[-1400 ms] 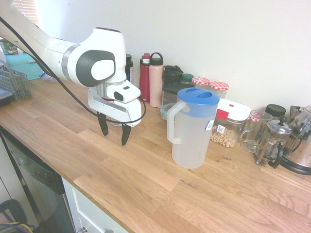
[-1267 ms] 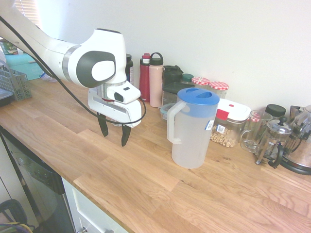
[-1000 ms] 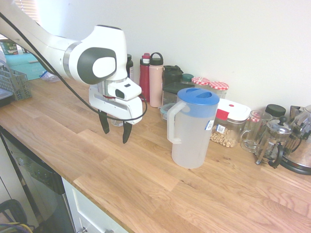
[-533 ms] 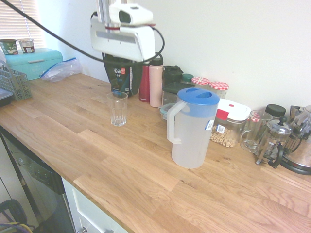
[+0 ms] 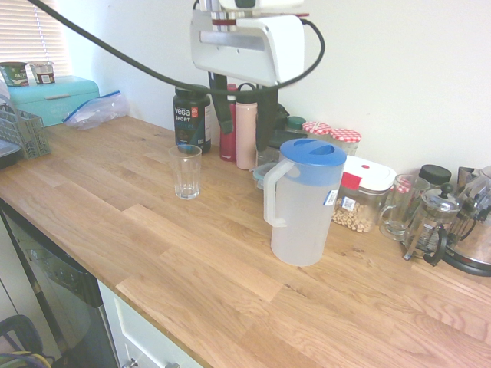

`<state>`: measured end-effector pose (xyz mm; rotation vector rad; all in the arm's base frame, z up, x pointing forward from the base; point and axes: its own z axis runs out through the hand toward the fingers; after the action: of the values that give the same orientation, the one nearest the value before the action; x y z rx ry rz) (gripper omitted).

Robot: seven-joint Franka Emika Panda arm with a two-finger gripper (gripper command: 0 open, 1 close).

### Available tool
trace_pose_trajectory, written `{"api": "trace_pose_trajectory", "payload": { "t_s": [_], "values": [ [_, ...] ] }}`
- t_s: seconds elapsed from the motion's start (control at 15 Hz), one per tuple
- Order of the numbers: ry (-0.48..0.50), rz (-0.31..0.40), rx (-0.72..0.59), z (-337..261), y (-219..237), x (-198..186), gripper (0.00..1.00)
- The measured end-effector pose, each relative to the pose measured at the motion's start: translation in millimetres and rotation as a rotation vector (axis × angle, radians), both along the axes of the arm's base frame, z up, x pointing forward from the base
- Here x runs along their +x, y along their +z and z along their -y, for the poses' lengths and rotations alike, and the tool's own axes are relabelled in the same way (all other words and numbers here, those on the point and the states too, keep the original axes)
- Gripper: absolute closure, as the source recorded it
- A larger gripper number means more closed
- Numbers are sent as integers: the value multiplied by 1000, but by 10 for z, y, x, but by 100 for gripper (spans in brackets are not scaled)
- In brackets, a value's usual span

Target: Pour me some water

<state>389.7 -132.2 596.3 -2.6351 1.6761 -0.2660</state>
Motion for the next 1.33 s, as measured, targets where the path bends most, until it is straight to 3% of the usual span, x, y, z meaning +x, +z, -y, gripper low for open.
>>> {"api": "trace_pose_trajectory", "payload": {
  "t_s": [0.27, 0.33, 0.73, 1.33],
  "values": [
    [5, 20, -18, 156, -561, 198, 0],
    [7, 20, -20, 173, -639, 241, 100],
    [19, 63, -40, 299, -801, 412, 100],
    [39, 63, -42, 363, -944, 550, 100]
  ]
}}
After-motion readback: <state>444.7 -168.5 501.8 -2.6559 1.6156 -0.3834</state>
